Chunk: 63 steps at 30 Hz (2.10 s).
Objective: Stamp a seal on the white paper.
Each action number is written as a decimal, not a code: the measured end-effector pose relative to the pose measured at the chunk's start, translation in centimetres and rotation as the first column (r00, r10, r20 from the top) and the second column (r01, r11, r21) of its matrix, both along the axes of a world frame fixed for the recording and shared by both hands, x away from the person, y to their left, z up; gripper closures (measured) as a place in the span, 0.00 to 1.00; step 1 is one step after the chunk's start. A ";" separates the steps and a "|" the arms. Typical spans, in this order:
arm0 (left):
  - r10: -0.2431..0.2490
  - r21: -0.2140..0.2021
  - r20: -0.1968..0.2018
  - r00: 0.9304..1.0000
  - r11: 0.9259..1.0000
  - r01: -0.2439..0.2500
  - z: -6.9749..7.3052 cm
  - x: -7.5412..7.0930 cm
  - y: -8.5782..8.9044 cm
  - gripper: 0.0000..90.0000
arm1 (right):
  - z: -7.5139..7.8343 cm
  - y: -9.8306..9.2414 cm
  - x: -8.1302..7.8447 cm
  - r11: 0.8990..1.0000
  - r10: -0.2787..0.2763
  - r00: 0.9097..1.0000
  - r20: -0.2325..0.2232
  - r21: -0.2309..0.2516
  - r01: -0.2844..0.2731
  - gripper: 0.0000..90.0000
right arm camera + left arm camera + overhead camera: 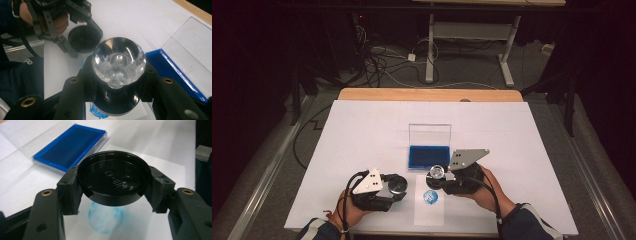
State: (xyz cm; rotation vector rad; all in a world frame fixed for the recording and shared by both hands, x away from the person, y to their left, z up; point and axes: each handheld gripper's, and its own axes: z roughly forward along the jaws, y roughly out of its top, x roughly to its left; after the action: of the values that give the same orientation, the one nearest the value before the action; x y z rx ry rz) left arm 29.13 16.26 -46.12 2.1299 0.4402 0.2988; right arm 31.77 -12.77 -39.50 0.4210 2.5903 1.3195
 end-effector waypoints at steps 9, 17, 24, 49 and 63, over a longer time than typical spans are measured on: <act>-0.055 -0.002 -0.024 0.998 0.998 0.055 -0.2 -0.1 -2.7 0.40 | 0.6 0.1 -0.4 1.000 0.011 1.000 0.006 0.020 -0.011 0.66; -0.081 0.002 -0.032 0.996 0.997 0.081 -0.4 -0.1 -4.0 0.40 | 0.9 0.2 -0.7 0.999 0.023 1.000 0.008 0.031 -0.024 0.66; -0.087 0.000 -0.030 0.996 0.996 0.087 -0.3 0.0 -4.0 0.40 | 1.2 0.2 -0.7 0.999 0.029 1.000 0.012 0.037 -0.029 0.66; -0.098 0.002 -0.048 0.994 0.995 0.098 -0.6 0.5 -3.7 0.40 | 1.3 -0.4 -0.4 0.999 0.015 1.000 0.014 0.033 -0.016 0.66; -0.101 0.010 -0.039 0.994 0.995 0.101 -0.6 0.3 -3.8 0.40 | 1.5 -0.5 -0.4 0.999 0.018 1.000 0.017 0.038 -0.019 0.66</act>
State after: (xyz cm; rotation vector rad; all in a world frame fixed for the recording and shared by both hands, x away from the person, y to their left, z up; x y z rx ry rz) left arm 29.48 12.49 -46.73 2.1649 0.3522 0.2035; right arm 31.32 -13.31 -38.01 0.3921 2.5652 1.3746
